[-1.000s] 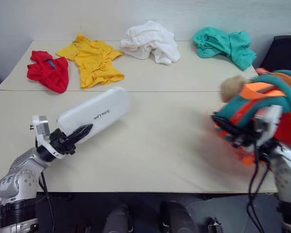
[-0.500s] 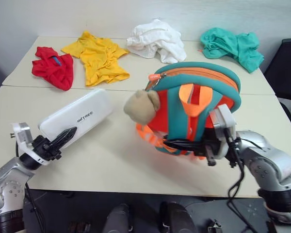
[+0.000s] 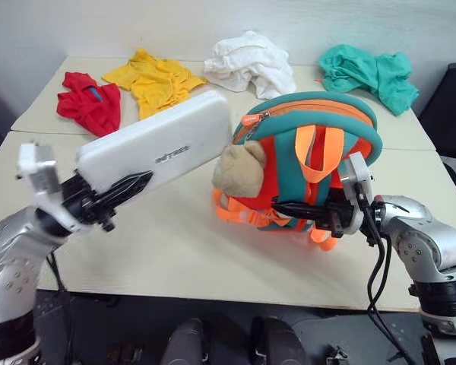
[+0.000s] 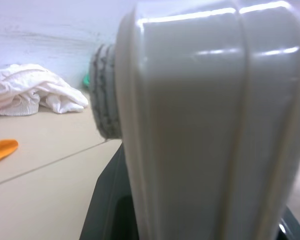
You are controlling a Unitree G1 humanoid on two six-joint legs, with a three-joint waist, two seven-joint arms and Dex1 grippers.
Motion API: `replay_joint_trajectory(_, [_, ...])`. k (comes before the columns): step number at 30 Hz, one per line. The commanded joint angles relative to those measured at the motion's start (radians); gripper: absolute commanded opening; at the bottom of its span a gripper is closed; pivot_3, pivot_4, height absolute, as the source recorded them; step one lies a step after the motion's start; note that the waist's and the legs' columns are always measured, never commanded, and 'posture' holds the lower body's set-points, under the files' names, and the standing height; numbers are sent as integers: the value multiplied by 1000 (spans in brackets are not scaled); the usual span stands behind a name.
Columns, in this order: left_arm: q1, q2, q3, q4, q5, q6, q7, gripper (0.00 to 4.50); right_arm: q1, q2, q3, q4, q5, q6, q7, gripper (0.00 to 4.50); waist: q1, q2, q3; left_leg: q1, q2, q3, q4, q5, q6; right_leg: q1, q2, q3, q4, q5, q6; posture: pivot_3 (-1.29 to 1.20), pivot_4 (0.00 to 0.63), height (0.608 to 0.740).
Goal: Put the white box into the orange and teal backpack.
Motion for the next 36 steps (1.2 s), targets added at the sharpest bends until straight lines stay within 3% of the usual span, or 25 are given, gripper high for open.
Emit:
replay_joint_trajectory(1, [-56,6,-46,34,38,-49,-57,1285,-13,-2,-16,-6,-1,-13,20,26,-2,0,0,0,0,0,0,0,0,0,0,0,2,0,0,0,150,740])
replay_joint_trajectory(10, [-100,65,-160,100,116,-83,-229,1285,-39,21,-14,18,-31,-30,19,26,-5,0,0,-1,1,4,1,1,1,-1,1,0,0,0,1,0,150,740])
replay_joint_trajectory(17, [-391,37,-423,288,370,-47,-187,1285,-46,10,-11,9,-27,-7,41,26,14,-1,0,-1,0,3,1,1,2,-1,1,0,2,1,2,0,150,740])
replay_joint_trajectory(20, [-510,-3,-511,335,420,22,-177,1285,-53,8,-8,9,-28,-4,48,26,20,-1,0,-1,-1,4,2,1,2,-1,5,-3,2,1,2,0,150,740])
replay_joint_trajectory(24, [-705,-196,-582,464,452,15,-165,1285,-56,7,0,2,-28,3,60,26,24,-1,1,-2,-1,5,3,2,4,-1,6,-6,2,2,4,0,150,740])
replay_joint_trajectory(27, [-819,-302,-634,609,566,-18,-84,1285,-47,12,6,-8,-34,2,59,26,23,-2,1,-3,-1,5,5,2,5,-2,6,-6,2,3,5,0,150,740])
replay_joint_trajectory(33, [-859,-413,-612,806,608,-161,-141,1285,-31,25,-2,-41,-30,4,21,26,13,-2,1,-2,0,7,3,3,4,-3,7,-6,2,3,5,0,150,740])
replay_joint_trajectory(36, [-831,-387,-575,774,583,-133,-180,2282,-22,26,-10,-54,-28,4,-3,26,13,-2,1,-2,0,6,4,3,4,-3,7,-6,3,3,5,0,150,740])
